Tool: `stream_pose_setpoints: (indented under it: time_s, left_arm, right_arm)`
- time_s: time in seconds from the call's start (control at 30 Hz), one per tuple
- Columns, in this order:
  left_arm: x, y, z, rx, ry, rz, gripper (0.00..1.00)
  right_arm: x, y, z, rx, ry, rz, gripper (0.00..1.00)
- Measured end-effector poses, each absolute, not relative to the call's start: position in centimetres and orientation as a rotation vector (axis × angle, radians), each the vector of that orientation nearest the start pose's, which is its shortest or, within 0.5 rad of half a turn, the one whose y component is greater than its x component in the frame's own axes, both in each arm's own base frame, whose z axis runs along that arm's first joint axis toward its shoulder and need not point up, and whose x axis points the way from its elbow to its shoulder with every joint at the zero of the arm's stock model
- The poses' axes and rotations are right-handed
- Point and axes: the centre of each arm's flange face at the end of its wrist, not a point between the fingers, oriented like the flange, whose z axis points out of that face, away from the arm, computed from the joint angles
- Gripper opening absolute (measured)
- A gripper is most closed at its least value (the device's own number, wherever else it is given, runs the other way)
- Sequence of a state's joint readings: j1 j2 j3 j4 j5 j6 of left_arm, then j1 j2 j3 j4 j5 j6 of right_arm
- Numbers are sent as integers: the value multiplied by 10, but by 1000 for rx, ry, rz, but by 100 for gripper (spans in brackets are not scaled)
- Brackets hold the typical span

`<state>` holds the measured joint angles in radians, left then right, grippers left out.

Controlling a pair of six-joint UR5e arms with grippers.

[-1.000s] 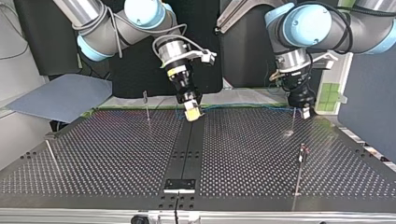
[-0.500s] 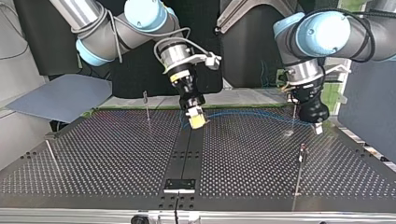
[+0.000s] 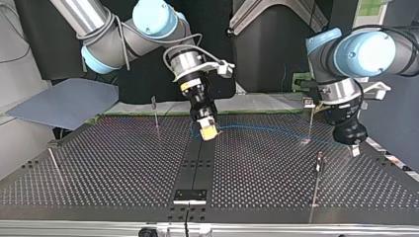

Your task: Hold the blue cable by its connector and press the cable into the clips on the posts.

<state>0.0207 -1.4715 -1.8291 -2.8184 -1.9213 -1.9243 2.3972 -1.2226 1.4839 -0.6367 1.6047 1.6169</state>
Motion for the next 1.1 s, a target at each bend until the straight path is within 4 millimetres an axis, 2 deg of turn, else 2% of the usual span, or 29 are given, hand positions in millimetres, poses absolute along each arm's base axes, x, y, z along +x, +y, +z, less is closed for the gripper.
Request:
stream_pose_setpoints:
  time_s: [0.17,0.3,0.83,1.0,1.1]
  left_arm:
    - [468,-75,433,-526,1329,-6,0]
    - [473,-70,436,-505,1329,-11,0]
    - [481,-76,447,-421,1332,-89,0]
    - [488,-79,452,-415,1335,-104,0]
    - [496,-80,449,-409,1351,-106,0]
  right_arm:
    - [568,-349,406,1366,-613,2062,0]
    - [568,-350,406,1365,-614,2061,0]
    - [568,-359,411,1346,-615,2065,0]
    - [567,-365,413,1338,-619,2065,0]
    - [566,-368,415,1333,-621,2065,0]
